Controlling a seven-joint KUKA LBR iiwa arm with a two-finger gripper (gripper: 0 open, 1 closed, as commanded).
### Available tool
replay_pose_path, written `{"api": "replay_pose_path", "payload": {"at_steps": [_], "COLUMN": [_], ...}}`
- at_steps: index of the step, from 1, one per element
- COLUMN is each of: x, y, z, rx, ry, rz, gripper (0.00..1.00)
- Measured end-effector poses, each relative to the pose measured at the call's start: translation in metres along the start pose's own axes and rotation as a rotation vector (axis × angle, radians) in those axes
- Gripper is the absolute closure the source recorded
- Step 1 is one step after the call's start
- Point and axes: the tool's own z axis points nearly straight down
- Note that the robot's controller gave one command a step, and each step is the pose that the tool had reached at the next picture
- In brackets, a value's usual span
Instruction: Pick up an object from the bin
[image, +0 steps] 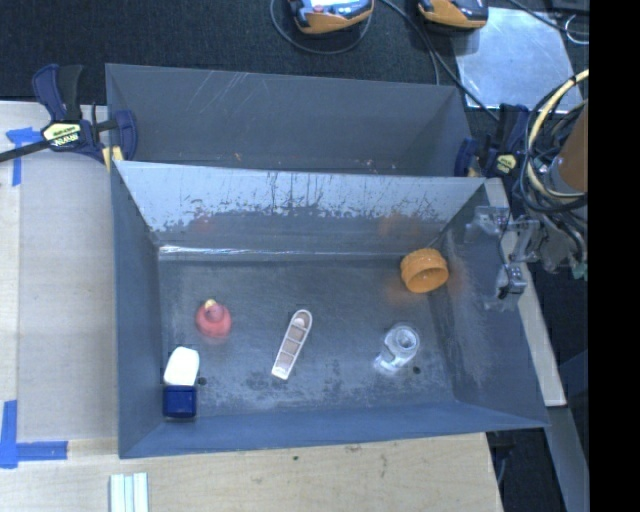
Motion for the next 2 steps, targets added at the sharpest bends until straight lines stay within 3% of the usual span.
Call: {"api": "replay_pose_path", "payload": {"at_steps": [1,2], "x": [-0.036,-0.010], "y": [0.007,0.047], "z": [0.085,0.121], "rx": [-0.003,-0.001], "ry": [0.007,-0.002], "rz": [-0.254,-0.366], "gripper": [0.00,0.00]}}
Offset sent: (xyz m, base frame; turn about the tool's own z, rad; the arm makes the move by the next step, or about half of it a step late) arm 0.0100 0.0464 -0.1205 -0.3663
